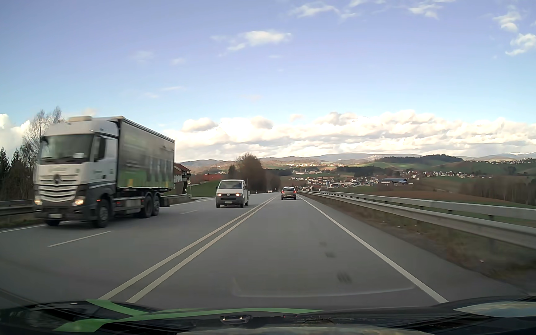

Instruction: Follow the waypoints while adhering to traffic rules and regulations

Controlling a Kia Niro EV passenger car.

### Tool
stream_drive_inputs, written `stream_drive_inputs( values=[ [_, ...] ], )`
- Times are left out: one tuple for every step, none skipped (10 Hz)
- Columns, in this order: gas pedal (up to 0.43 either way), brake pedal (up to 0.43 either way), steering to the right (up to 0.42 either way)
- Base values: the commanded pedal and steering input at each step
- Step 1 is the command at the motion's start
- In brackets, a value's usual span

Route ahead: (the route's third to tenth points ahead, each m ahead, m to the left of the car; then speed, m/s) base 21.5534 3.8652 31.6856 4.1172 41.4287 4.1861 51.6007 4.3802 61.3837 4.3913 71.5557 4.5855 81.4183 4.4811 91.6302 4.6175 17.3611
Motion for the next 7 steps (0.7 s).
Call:
stream_drive_inputs(
  values=[
    [0.008,0.000,-0.003],
    [0.008,0.000,-0.003],
    [0.008,0.000,-0.003],
    [0.008,0.000,-0.003],
    [0.008,0.000,-0.003],
    [0.008,0.000,-0.003],
    [0.020,0.000,-0.003]
  ],
)
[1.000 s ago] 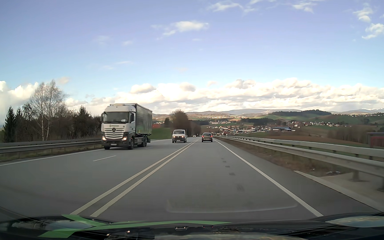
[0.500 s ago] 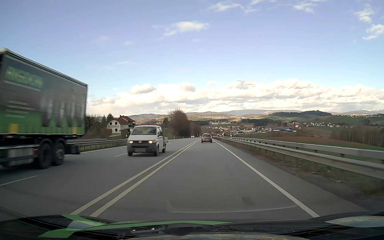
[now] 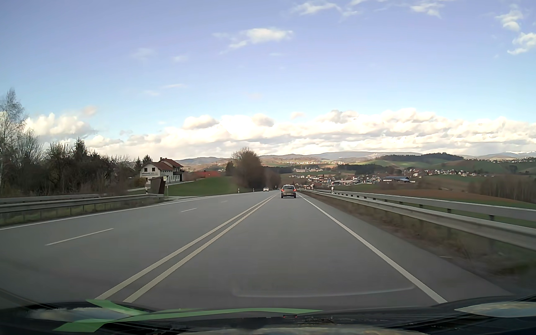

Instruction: Follow the waypoints while adhering to traffic rules and regulations

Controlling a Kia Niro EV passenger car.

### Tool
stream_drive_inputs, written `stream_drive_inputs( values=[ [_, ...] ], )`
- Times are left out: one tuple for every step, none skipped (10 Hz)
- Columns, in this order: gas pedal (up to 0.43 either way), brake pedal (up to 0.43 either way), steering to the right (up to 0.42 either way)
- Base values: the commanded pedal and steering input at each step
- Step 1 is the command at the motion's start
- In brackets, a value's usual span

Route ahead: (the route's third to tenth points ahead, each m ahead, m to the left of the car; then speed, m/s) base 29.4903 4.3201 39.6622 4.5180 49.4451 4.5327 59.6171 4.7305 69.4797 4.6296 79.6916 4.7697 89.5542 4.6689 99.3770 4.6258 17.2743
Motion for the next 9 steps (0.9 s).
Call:
stream_drive_inputs(
  values=[
    [0.020,0.000,-0.003],
    [0.020,0.000,-0.004],
    [0.020,0.000,-0.003],
    [0.020,0.000,-0.003],
    [0.020,0.000,-0.004],
    [0.020,0.000,-0.004],
    [0.020,0.000,-0.003],
    [0.020,0.000,-0.003],
    [0.020,0.000,-0.004]
  ],
)
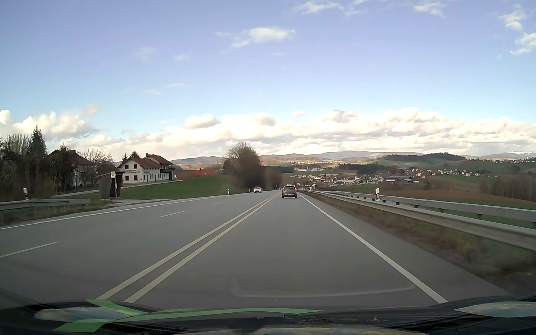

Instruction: Follow the waypoints while adhering to traffic rules and regulations

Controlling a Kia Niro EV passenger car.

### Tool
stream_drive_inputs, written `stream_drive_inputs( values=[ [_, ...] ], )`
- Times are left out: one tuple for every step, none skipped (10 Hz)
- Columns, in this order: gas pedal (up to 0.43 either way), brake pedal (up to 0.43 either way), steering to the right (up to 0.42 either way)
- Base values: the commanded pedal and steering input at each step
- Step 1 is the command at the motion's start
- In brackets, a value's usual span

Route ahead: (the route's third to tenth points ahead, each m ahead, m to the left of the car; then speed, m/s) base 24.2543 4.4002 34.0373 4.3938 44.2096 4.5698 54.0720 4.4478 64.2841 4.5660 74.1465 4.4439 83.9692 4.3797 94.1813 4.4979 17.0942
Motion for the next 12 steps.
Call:
stream_drive_inputs(
  values=[
    [0.020,0.000,-0.003],
    [0.020,0.000,-0.003],
    [0.020,0.000,-0.004],
    [0.020,0.000,-0.004],
    [0.020,0.000,-0.003],
    [0.020,0.000,-0.004],
    [0.020,0.000,-0.003],
    [0.020,0.000,-0.003],
    [0.020,0.000,-0.004],
    [0.020,0.000,-0.003],
    [0.020,0.000,-0.003],
    [0.020,0.000,-0.004]
  ],
)
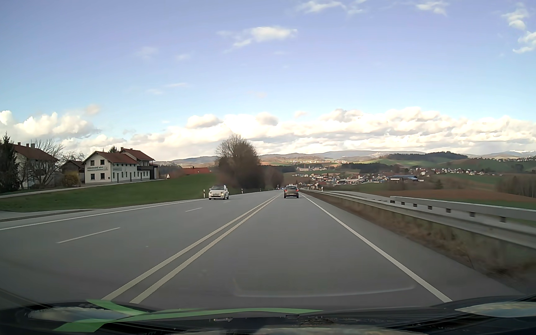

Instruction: Follow the waypoints while adhering to traffic rules and regulations

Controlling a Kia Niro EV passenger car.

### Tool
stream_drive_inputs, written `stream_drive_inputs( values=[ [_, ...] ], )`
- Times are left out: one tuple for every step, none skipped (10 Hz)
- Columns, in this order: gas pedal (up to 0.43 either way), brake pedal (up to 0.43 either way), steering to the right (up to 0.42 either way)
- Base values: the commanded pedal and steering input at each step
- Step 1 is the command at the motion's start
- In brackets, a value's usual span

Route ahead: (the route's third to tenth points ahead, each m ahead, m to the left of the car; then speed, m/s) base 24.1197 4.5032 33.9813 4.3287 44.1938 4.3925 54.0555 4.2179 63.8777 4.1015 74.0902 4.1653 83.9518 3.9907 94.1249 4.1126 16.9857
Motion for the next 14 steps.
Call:
stream_drive_inputs(
  values=[
    [0.020,0.000,-0.003],
    [0.020,0.000,-0.003],
    [0.020,0.000,-0.003],
    [0.020,0.000,-0.003],
    [0.020,0.000,-0.004],
    [0.020,0.000,-0.004],
    [0.020,0.000,-0.004],
    [0.020,0.000,-0.004],
    [0.020,0.000,-0.003],
    [0.020,0.000,-0.003],
    [0.020,0.000,-0.004],
    [0.020,0.000,-0.003],
    [0.020,0.000,-0.003],
    [0.020,0.000,-0.003]
  ],
)
